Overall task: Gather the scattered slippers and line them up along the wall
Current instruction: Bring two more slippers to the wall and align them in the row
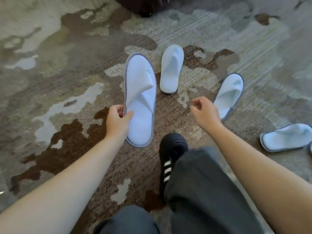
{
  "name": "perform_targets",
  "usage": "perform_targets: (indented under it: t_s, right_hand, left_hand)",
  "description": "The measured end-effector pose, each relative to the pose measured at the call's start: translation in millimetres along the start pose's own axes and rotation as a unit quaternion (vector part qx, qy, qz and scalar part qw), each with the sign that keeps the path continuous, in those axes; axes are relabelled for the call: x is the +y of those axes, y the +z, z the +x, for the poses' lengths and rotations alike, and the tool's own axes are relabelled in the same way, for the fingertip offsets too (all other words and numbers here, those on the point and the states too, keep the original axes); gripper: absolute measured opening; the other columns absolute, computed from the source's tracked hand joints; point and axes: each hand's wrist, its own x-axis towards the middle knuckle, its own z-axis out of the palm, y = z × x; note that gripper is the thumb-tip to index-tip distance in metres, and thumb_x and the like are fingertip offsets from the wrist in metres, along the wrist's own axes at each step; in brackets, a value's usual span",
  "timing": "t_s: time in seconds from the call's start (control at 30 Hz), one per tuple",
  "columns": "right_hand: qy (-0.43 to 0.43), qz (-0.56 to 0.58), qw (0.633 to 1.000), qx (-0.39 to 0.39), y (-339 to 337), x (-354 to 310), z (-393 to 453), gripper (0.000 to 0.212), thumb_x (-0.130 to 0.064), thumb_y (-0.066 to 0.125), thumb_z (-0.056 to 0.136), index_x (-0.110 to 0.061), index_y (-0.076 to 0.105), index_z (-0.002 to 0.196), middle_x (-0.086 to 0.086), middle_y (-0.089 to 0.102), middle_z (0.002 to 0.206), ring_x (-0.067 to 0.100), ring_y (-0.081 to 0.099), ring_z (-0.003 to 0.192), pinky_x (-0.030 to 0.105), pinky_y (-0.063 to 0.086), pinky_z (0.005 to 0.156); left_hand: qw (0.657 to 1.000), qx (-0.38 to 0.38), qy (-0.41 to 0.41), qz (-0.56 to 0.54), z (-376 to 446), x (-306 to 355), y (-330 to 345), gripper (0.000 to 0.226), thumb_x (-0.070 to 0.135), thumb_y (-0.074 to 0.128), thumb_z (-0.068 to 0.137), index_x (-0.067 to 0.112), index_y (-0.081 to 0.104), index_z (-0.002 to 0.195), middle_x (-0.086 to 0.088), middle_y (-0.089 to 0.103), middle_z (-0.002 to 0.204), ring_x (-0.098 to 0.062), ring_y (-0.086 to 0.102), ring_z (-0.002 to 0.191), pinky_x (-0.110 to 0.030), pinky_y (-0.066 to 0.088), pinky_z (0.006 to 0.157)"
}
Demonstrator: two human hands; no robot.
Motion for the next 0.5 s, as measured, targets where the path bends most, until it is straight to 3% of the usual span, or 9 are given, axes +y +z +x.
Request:
perform_targets:
  t_s: [0.2, 0.33, 0.5]
  right_hand:
    - [0.047, -0.036, 0.997, -0.046, 52, 9, 111, 0.038, -0.024, 0.051, 0.088, -0.004, 0.048, 0.121, 0.015, 0.054, 0.124, 0.029, 0.051, 0.11, 0.033, 0.039, 0.081]
    - [0.116, 0.018, 0.991, -0.062, 93, 15, 172, 0.044, -0.024, 0.059, 0.085, -0.004, 0.043, 0.121, 0.015, 0.051, 0.123, 0.024, 0.05, 0.09, 0.033, 0.038, 0.07]
    - [0.244, 0.115, 0.961, -0.067, 117, 21, 214, 0.044, -0.022, 0.064, 0.081, -0.004, 0.04, 0.112, 0.01, 0.047, 0.096, 0.025, 0.047, 0.082, 0.036, 0.039, 0.069]
  left_hand:
    - [0.999, 0.042, -0.009, -0.009, 81, -8, 43, 0.016, 0.018, 0.057, 0.084, 0.02, 0.044, 0.094, 0.016, 0.047, 0.079, 0.003, 0.046, 0.071, -0.016, 0.037, 0.059]
    - [0.998, 0.059, -0.031, 0.001, 131, -24, 69, 0.016, 0.017, 0.057, 0.084, 0.021, 0.044, 0.092, 0.014, 0.048, 0.079, 0.001, 0.047, 0.072, -0.019, 0.039, 0.061]
    - [0.997, 0.043, -0.057, 0.02, 153, -42, 94, 0.016, 0.016, 0.057, 0.084, 0.02, 0.046, 0.094, 0.014, 0.051, 0.081, -0.001, 0.05, 0.075, -0.02, 0.041, 0.062]
